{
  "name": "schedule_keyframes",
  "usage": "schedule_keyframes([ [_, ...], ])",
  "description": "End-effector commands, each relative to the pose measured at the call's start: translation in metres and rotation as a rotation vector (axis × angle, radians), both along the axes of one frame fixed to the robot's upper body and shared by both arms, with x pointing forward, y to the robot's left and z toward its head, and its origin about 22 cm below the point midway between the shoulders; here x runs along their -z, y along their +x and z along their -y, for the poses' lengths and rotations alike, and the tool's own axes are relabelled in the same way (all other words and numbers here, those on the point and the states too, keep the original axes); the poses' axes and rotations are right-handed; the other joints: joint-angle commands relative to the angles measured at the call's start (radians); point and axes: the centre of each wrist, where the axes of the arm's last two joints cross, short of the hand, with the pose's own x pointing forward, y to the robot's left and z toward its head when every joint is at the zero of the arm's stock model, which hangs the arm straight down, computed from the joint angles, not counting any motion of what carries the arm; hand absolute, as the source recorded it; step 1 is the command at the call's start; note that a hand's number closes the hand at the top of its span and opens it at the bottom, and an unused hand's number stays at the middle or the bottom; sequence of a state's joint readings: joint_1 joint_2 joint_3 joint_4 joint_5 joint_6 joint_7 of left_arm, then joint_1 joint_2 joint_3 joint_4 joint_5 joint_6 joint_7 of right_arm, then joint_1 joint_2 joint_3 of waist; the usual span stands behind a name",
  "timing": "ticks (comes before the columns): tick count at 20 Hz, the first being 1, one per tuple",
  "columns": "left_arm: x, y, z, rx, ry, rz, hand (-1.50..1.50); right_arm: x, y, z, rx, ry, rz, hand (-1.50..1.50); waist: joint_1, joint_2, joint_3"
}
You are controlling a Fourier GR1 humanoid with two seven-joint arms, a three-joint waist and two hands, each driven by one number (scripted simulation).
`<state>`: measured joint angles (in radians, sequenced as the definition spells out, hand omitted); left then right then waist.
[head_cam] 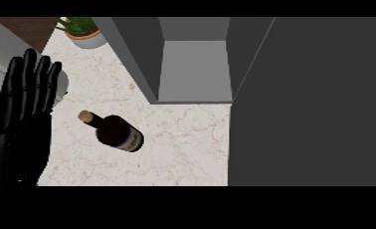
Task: Pick up the wine, place it into the cabinet and close the cabinet
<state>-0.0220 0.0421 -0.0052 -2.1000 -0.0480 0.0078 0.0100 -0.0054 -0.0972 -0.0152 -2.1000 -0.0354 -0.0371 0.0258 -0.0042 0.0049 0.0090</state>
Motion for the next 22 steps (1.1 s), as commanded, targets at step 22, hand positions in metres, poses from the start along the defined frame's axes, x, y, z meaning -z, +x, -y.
schedule_keyframes([
  [22,-0.079,-0.041,-0.011,0.423,-0.127,-0.223,-1.50,-0.053,-0.094,-0.060,-0.257,0.056,-0.123,-1.50,0.004,-0.007,-0.010],
])
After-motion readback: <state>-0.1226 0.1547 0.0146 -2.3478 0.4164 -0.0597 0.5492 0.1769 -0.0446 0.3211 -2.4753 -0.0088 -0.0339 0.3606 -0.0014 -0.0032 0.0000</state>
